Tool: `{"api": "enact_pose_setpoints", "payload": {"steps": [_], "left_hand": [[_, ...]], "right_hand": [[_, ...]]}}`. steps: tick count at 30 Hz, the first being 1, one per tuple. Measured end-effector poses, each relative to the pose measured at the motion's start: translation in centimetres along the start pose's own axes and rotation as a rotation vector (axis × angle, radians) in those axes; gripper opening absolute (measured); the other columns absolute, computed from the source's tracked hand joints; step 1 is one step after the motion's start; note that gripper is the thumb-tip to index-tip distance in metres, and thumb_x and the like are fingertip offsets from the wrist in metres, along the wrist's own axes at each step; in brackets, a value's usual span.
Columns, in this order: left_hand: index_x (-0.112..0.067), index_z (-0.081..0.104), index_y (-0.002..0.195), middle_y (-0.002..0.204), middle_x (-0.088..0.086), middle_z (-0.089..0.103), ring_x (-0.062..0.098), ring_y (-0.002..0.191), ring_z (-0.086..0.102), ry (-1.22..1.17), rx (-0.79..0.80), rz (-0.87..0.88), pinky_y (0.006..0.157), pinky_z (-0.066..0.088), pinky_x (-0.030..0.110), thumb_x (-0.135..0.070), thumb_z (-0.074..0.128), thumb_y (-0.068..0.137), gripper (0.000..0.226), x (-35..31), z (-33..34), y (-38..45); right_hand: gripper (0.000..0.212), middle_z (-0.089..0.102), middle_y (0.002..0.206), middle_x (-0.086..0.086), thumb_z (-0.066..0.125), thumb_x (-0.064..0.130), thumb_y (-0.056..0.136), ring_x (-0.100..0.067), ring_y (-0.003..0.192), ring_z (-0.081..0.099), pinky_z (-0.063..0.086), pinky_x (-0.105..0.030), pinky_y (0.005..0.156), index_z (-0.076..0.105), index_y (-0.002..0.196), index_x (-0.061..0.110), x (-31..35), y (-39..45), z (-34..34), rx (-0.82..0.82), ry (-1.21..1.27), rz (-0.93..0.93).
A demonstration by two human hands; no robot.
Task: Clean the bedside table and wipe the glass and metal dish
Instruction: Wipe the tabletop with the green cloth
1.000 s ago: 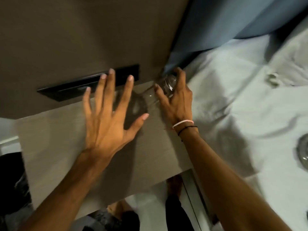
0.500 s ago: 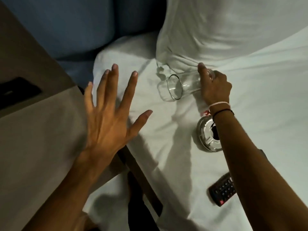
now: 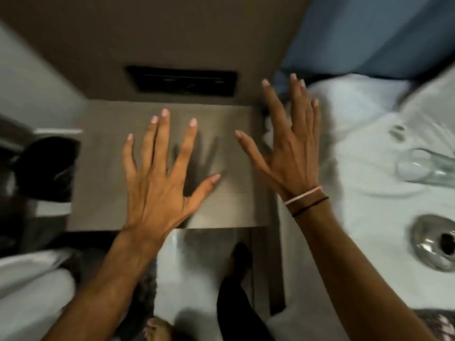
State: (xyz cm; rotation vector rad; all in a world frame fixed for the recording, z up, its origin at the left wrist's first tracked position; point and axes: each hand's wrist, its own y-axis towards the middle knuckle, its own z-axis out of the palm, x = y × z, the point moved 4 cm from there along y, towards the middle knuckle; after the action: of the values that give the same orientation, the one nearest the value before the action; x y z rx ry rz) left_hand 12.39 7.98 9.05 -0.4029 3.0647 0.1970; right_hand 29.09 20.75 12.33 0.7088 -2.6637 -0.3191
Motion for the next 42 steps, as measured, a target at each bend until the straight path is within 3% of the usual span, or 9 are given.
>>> {"api": "enact_pose_setpoints", "payload": {"steps": [8,13,18,22,27,32,35,38,42], "left_hand": [[-0.026,0.018,0.159,0.166,0.016,0.02,0.032,0.153,0.024,0.095,-0.004,-0.528,0.117,0.023,0.059,-0.074,0.027,0.093,0.082,22.7,-8.4,-22.1],[-0.021,0.026,0.157,0.163,0.019,0.029,0.035,0.147,0.034,0.059,-0.013,-0.807,0.113,0.032,0.055,-0.058,0.031,0.099,0.069,29.2,-10.9,-34.6],[-0.018,0.046,0.136,0.128,0.015,0.055,0.043,0.106,0.062,-0.066,0.197,-1.168,0.077,0.053,0.053,-0.057,0.057,0.087,0.065,32.2,-11.0,-44.9],[-0.029,0.053,0.118,0.111,0.002,0.062,0.032,0.107,0.062,-0.416,0.292,-1.334,0.085,0.056,0.05,-0.063,0.071,0.074,0.059,33.3,-9.7,-49.1],[-0.032,0.062,0.095,0.078,-0.011,0.066,0.007,0.075,0.063,-0.786,0.317,-1.223,0.058,0.046,0.019,-0.034,0.087,0.067,0.037,34.1,-9.6,-47.0],[-0.049,0.06,0.105,0.089,-0.006,0.067,0.019,0.075,0.07,-0.991,0.359,-0.91,0.064,0.063,0.041,-0.027,0.078,0.058,0.055,32.2,-10.6,-38.0],[-0.05,0.057,0.109,0.094,-0.008,0.068,0.016,0.076,0.072,-1.056,0.455,-0.717,0.062,0.065,0.036,-0.008,0.079,0.066,0.065,28.8,-8.6,-29.6],[-0.032,0.058,0.114,0.105,0.003,0.071,0.025,0.094,0.071,-1.071,0.486,-0.544,0.084,0.06,0.05,-0.011,0.078,0.061,0.061,22.7,-5.3,-20.4],[-0.02,0.062,0.1,0.097,-0.001,0.069,0.017,0.097,0.066,-0.99,0.418,-0.354,0.09,0.054,0.036,-0.003,0.085,0.067,0.044,13.1,-0.1,-11.0]], "right_hand": [[0.079,0.025,0.163,-0.02,0.049,0.064,0.092,-0.034,0.154,0.021,0.022,-0.057,0.121,0.033,0.156,0.021,30.1,-7.5,6.0,0.19,0.234,-0.461],[0.07,0.036,0.159,-0.017,0.055,0.052,0.095,-0.033,0.147,0.036,0.032,-0.047,0.12,0.04,0.153,0.015,42.6,-16.1,8.7,0.462,0.461,-0.653],[0.067,0.059,0.136,-0.009,0.071,0.041,0.088,-0.026,0.124,0.055,0.042,-0.043,0.109,0.049,0.145,0.013,51.0,-24.9,11.4,0.88,0.65,-0.671],[0.08,0.058,0.133,-0.005,0.075,0.06,0.074,-0.028,0.124,0.049,0.042,-0.047,0.105,0.05,0.142,0.026,54.1,-27.1,13.0,0.865,0.407,-0.738],[0.04,0.077,0.099,-0.007,0.085,0.037,0.075,-0.026,0.092,0.07,0.056,-0.043,0.084,0.073,0.105,0.012,52.6,-26.0,12.7,0.955,0.65,-0.569],[0.022,0.066,0.083,-0.014,0.076,-0.009,0.078,-0.02,0.078,0.065,0.058,-0.034,0.073,0.061,0.087,0.003,42.3,-21.3,12.2,0.949,1.137,0.08],[0.024,0.068,0.089,-0.013,0.076,-0.008,0.077,-0.022,0.084,0.067,0.059,-0.042,0.08,0.061,0.096,-0.004,32.5,-18.6,11.3,0.801,1.144,0.359],[0.028,0.07,0.096,-0.014,0.075,-0.008,0.079,-0.029,0.09,0.068,0.057,-0.054,0.091,0.06,0.099,0.004,21.2,-16.9,10.2,0.575,1.111,0.669],[0.034,0.074,0.092,-0.009,0.079,-0.004,0.077,-0.028,0.087,0.073,0.058,-0.056,0.091,0.056,0.099,0.01,8.5,-16.5,8.8,0.301,1.059,0.938]]}}
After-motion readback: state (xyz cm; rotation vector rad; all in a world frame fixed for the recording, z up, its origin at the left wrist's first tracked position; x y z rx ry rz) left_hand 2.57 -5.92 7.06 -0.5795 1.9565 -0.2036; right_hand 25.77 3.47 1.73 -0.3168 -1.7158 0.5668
